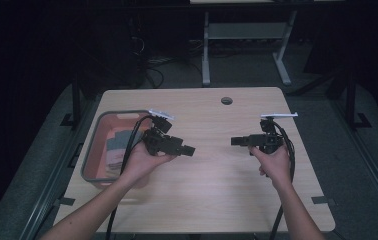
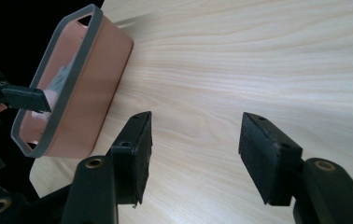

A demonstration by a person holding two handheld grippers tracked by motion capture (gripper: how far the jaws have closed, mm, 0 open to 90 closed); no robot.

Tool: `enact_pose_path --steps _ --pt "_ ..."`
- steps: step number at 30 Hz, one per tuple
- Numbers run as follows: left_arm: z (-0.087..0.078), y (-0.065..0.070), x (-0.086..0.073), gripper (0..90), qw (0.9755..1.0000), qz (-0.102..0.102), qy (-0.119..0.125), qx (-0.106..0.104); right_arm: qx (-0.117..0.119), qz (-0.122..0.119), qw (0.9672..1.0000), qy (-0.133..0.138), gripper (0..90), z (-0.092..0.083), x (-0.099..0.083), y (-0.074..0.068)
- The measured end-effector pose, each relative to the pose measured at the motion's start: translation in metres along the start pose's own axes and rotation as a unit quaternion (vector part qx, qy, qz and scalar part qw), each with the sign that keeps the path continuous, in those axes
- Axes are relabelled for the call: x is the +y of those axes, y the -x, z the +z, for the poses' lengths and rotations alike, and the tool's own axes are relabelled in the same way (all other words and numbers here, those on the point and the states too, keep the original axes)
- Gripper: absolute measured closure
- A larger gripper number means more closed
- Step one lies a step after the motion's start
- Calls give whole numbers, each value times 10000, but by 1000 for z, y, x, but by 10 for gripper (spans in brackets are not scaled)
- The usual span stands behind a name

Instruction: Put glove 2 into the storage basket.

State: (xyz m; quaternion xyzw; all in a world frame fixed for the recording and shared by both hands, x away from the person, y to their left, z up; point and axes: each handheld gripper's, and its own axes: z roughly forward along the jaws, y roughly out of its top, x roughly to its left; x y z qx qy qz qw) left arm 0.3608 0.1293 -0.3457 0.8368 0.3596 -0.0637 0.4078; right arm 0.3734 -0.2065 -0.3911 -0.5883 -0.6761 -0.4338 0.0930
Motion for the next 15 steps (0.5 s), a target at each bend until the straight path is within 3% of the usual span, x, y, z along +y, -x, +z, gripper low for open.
enact_pose_path --steps 15 --pt "29 15 -1 280 9996 94 -213 -149 -82 227 9997 78 429 -19 -16 25"
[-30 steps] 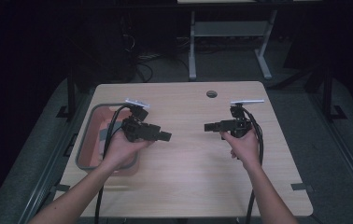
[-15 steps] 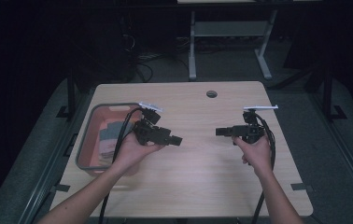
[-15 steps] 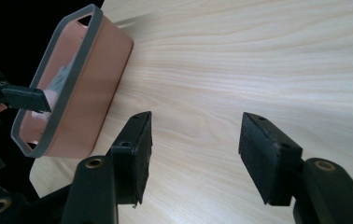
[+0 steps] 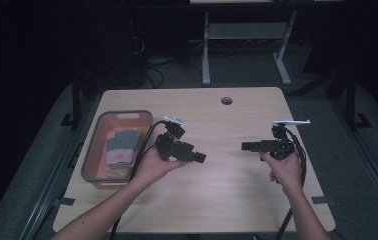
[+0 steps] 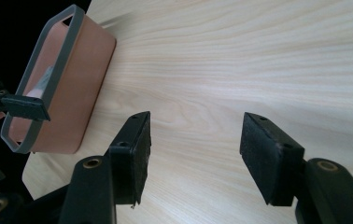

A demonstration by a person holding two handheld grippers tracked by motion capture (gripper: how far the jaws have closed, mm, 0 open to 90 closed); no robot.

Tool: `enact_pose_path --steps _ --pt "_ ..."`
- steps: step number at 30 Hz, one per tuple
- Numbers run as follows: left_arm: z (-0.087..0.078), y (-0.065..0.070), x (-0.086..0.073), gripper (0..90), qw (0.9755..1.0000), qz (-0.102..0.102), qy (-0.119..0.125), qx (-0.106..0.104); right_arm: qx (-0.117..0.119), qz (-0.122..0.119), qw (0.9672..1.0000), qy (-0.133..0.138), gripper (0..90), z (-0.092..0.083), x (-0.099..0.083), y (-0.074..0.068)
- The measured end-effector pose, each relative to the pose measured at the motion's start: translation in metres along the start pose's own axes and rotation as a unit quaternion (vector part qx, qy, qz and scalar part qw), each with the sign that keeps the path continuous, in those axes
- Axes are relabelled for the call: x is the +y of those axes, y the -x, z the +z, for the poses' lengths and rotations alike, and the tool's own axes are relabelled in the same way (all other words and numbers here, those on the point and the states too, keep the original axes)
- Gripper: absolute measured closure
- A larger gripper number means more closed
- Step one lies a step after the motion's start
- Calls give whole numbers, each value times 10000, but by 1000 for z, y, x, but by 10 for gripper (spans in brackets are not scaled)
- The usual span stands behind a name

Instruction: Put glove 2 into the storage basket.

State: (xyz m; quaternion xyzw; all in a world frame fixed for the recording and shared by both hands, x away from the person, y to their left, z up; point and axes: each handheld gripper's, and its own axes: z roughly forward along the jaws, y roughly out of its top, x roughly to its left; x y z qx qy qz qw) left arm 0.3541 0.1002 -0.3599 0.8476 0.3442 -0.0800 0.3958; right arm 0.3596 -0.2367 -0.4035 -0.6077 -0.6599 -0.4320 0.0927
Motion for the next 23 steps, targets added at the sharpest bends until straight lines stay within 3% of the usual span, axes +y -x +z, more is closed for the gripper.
enact_pose_path --steps 17,23 --pt "15 9 -17 277 9999 27 -83 -87 32 194 9997 116 419 -21 -17 23" --pt "11 12 -29 277 9998 -16 105 -147 114 151 9995 267 412 -30 -29 21"
